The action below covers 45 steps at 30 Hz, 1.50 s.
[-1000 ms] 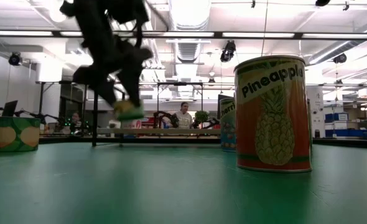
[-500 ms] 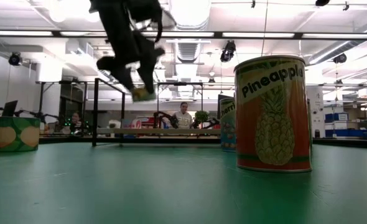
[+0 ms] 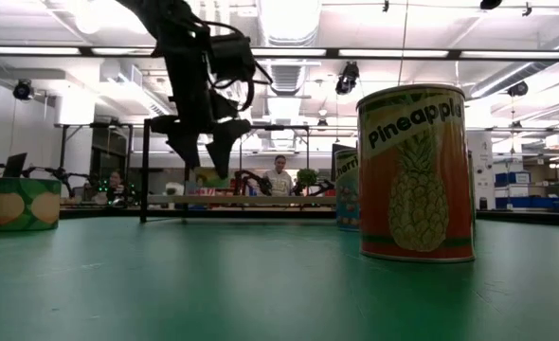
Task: Pick and place cans onto a shelf
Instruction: Put the canned mushroom good on the shelf
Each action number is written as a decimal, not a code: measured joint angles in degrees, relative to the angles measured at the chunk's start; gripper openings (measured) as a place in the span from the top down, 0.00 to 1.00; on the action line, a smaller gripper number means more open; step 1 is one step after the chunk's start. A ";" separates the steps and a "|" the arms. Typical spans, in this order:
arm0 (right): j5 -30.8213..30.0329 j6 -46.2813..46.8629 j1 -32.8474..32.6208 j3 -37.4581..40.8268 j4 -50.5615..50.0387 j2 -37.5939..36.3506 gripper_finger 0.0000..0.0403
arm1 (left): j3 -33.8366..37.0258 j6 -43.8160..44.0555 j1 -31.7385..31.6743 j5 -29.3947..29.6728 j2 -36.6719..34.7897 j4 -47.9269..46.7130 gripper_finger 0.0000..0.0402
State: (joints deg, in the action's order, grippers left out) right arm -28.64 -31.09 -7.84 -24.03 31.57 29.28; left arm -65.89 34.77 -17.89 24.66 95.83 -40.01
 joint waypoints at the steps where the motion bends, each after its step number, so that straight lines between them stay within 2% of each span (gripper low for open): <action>1: 0.00 0.00 0.00 0.00 0.00 0.00 0.97 | 0.00 -0.03 -0.23 0.10 0.29 0.10 0.29; 13: 0.01 0.00 -0.02 -0.02 -0.01 0.00 0.97 | 0.02 -1.54 -3.60 0.33 0.68 0.31 0.28; 22: 0.01 0.00 -0.02 -0.02 -0.02 0.00 0.97 | 0.04 -1.47 -3.89 0.42 0.68 0.39 0.28; 37: 0.00 -0.02 0.00 -0.02 -0.04 0.02 0.97 | -1.55 -1.33 -3.54 -1.66 0.49 -1.34 0.18; 42: 0.00 -0.07 -0.01 -0.02 -0.07 0.02 0.97 | -6.78 -6.88 -2.51 -4.53 0.01 -2.25 0.21; 45: 0.00 -0.11 0.00 -0.02 -0.07 0.02 0.97 | -8.74 -9.52 -2.35 -4.63 0.36 -2.47 0.29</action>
State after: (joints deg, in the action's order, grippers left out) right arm -28.64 -31.20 -7.84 -24.05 31.51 29.30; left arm -74.63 25.25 -20.24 20.03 96.18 -42.49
